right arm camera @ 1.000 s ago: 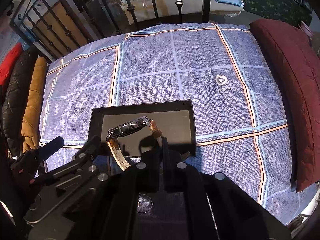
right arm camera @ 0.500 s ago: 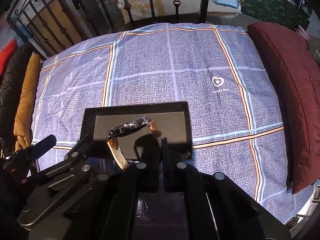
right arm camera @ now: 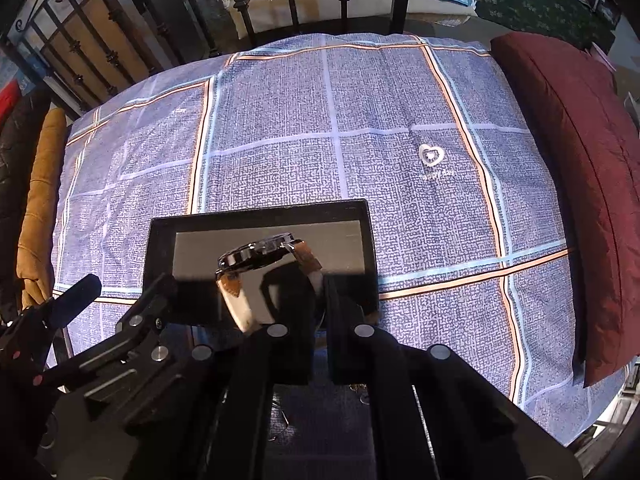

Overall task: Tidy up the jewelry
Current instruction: 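Lower the watch into the black box and open the right tool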

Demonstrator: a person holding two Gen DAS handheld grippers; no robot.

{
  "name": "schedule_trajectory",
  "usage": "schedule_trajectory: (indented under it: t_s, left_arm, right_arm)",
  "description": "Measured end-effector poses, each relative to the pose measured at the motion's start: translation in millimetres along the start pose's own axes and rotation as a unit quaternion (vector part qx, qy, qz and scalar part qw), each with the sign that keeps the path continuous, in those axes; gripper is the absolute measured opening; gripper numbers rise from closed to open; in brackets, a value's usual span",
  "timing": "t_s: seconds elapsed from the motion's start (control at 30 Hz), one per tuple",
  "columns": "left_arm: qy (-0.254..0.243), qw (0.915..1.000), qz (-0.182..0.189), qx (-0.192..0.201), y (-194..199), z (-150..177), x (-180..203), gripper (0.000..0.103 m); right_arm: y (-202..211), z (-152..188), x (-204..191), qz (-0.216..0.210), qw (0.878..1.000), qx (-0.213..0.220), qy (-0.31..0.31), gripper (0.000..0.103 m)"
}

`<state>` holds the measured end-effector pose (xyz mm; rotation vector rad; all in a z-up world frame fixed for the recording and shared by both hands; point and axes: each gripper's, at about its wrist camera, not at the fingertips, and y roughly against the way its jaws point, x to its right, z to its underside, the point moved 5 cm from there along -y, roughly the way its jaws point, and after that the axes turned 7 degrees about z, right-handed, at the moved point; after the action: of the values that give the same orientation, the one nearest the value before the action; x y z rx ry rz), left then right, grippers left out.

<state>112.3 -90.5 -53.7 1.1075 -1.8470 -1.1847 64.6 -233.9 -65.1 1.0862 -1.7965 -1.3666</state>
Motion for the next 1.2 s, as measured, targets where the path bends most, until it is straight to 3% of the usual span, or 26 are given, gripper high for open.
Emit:
schedule_trajectory:
  t_s: [0.67, 0.73, 0.77, 0.83, 0.87, 0.9, 1.2]
  left_arm:
    - [0.008, 0.9998, -0.005, -0.016, -19.3, 0.5, -5.6, 0.075]
    - [0.01, 0.9997, -0.011, -0.017, -20.4, 0.3, -7.4, 0.074]
    - [0.014, 0.9997, -0.014, -0.017, -20.6, 0.0, -10.0, 0.074]
    - [0.03, 0.9993, -0.015, -0.017, -20.7, -1.3, -18.0, 0.074]
    - [0.04, 0.9989, -0.014, -0.018, -20.8, -2.0, -23.0, 0.074]
    - [0.049, 0.9986, -0.008, -0.02, -21.2, -2.5, -27.1, 0.074]
    - [0.032, 0.9989, -0.028, -0.019, -20.4, -0.3, -21.4, 0.074]
  right_arm:
    - [-11.7, -6.3, -3.6, -0.023, 0.999, 0.01, 0.023, 0.017]
    - [-12.1, -7.6, -2.4, -0.051, 0.999, 0.008, 0.015, 0.023]
    - [-12.2, -7.8, -0.5, -0.058, 0.998, 0.005, 0.008, 0.032]
    - [-12.1, -10.8, 6.0, -0.035, 0.999, 0.007, 0.006, 0.061]
    - [-11.1, -12.9, 10.1, -0.022, 1.0, 0.014, 0.005, 0.087]
    - [-9.5, -14.6, 12.9, -0.025, 0.999, 0.02, 0.002, 0.098]
    - [-3.0, -15.0, 16.9, 0.023, 0.999, 0.041, 0.021, 0.098]
